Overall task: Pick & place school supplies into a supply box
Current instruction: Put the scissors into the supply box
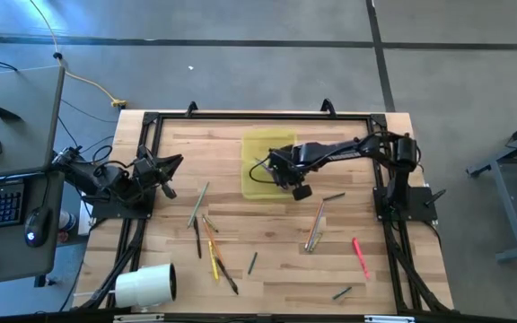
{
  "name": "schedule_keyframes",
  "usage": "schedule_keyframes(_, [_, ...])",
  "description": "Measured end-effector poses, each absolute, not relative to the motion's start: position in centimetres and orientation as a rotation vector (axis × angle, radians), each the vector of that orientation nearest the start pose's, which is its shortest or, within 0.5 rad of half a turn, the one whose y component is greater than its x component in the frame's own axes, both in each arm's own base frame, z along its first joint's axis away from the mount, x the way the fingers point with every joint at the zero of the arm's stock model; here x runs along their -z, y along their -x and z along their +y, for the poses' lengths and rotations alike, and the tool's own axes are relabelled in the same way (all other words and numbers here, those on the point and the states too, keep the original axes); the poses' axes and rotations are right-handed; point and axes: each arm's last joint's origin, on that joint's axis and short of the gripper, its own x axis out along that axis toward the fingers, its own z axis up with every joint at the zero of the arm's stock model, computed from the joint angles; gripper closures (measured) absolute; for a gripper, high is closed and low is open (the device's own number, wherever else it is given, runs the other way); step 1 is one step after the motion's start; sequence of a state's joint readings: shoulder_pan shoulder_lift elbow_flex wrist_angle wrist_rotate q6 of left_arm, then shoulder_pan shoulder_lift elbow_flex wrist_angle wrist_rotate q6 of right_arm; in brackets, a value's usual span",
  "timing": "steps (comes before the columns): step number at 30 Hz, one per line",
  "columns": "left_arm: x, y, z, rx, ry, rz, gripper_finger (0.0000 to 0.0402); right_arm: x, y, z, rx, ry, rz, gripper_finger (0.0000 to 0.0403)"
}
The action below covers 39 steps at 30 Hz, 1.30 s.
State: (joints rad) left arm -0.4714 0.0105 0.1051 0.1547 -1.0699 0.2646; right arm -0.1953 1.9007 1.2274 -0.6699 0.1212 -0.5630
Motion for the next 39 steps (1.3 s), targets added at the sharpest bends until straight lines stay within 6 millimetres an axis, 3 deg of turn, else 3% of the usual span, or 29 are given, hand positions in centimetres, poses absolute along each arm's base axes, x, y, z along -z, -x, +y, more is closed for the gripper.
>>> schedule_keyframes(5, [-20.9, -7.7, -1.0, -0.634, -0.078, -0.096, 0.0328, -15.5, -35.6, -6.2, -0.145, 0.562, 1.335, 0.0317])
schedule_keyframes(11, [-20.9, -7.7, -1.0, -0.634, -0.078, -0.096, 0.0328, -16.0, -36.8, -5.9, 0.078, 0.65, 1.262, 0.0292])
schedule_keyframes(18, [-20.9, -7.7, -1.0, -0.635, -0.077, -0.096, 0.0328, -16.0, -37.0, -5.5, -0.022, 0.539, 1.207, 0.0291])
schedule_keyframes(23, [-20.9, -7.7, -1.0, -0.637, -0.077, -0.095, 0.0328, -16.4, -37.8, -5.7, 0.05, 0.554, 1.129, 0.0291])
schedule_keyframes(32, [-20.9, -7.7, -1.0, -0.637, -0.077, -0.096, 0.0328, -17.0, -38.9, -8.2, 0.08, 0.246, 0.903, 0.029])
schedule_keyframes(39, [-20.9, -7.7, -1.0, -0.636, -0.079, -0.094, 0.0328, -13.9, -39.7, -8.8, 0.108, 0.217, 0.942, 0.028])
